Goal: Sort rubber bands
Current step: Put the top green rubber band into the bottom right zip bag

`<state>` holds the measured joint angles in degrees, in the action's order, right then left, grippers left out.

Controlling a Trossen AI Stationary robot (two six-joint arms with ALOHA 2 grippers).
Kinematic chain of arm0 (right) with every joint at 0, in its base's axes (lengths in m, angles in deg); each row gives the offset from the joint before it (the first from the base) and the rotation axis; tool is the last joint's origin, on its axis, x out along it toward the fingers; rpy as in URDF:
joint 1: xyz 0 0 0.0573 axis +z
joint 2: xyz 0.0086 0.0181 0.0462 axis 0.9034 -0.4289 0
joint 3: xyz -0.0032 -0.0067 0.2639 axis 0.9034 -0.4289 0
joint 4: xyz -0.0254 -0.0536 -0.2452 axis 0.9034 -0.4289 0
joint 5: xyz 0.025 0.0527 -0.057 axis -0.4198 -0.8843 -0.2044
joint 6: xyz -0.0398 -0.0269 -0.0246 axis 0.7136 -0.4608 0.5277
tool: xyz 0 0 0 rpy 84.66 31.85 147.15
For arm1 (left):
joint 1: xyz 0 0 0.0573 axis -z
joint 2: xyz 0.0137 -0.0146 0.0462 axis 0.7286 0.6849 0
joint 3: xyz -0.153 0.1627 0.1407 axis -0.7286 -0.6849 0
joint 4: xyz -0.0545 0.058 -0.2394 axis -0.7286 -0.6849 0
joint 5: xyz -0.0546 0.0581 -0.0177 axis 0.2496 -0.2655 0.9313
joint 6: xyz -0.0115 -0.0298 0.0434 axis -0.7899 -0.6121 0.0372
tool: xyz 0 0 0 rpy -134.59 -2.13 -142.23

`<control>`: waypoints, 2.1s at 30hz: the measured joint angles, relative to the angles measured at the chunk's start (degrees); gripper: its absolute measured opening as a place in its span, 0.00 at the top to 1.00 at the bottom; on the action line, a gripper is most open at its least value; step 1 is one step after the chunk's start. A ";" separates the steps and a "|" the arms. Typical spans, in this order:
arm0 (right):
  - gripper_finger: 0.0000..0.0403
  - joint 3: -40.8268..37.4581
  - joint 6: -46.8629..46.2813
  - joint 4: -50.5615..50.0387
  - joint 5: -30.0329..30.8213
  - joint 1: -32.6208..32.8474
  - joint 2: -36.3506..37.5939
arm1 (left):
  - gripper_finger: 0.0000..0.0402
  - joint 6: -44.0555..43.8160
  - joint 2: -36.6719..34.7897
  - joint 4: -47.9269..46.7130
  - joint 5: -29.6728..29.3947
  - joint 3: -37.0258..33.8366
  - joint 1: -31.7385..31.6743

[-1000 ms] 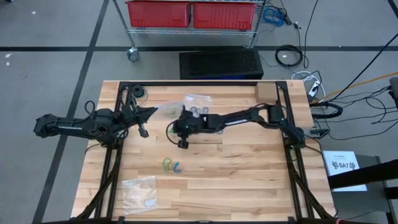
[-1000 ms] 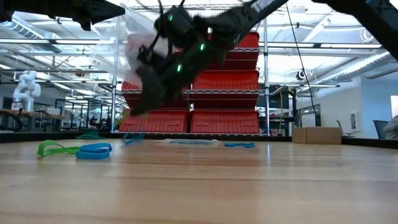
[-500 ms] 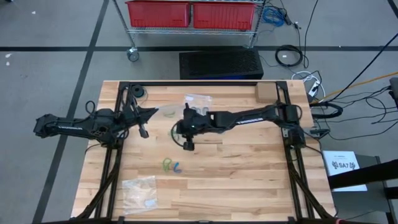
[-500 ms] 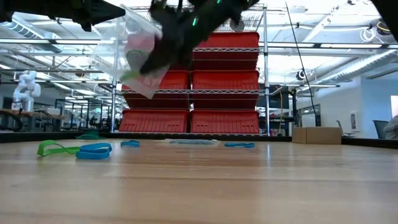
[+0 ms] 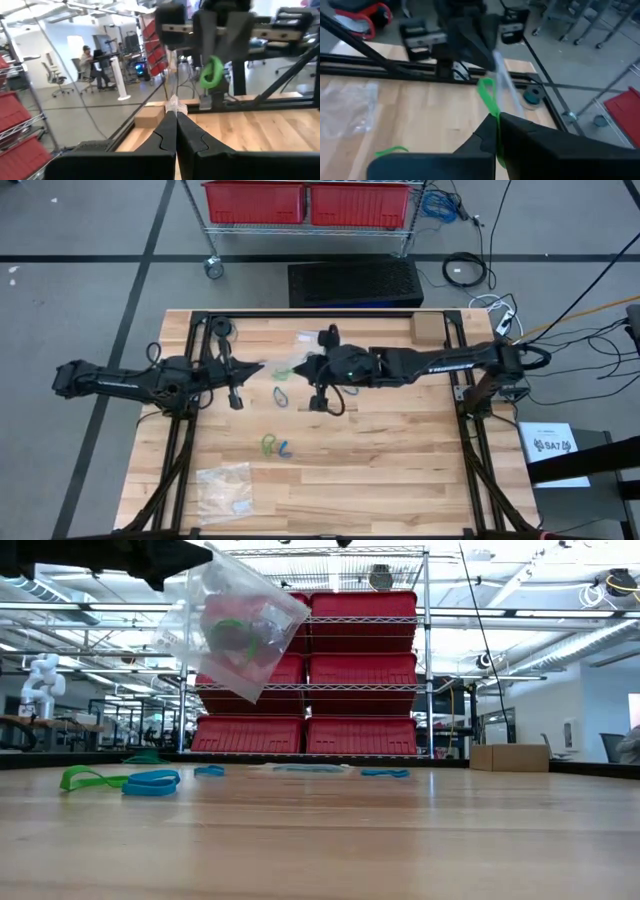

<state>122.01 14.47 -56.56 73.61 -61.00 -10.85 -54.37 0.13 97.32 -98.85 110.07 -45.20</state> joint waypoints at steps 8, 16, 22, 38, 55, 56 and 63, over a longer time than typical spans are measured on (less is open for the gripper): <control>1.00 0.00 0.05 -2.13 1.92 -1.36 0.32 | 1.00 -1.08 3.29 1.58 2.68 1.14 0.03; 1.00 0.00 -1.15 -4.22 1.66 -1.69 0.12 | 1.00 -1.17 4.16 2.51 2.68 1.19 -0.01; 1.00 0.00 -2.43 -5.88 1.13 -1.73 -0.47 | 1.00 -1.41 4.16 3.10 2.68 1.22 -0.01; 1.00 -0.02 -3.50 -4.11 -6.99 -5.80 -1.95 | 1.00 -1.43 4.69 4.02 4.01 1.25 -0.01; 1.00 -0.02 -3.41 -2.38 -12.33 -7.54 -1.95 | 1.00 -1.50 4.71 4.13 4.03 1.25 0.01; 1.00 -0.02 -3.39 -2.29 -13.01 -7.86 -1.95 | 1.00 -1.50 4.71 4.13 4.03 1.25 0.01; 1.00 -0.02 -3.04 -0.72 -15.21 -8.57 -1.95 | 1.00 -1.51 4.78 4.13 4.03 1.25 0.01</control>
<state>121.99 11.43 -57.28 58.40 -69.58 -12.80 -55.88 4.91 101.45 -94.82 111.31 -45.19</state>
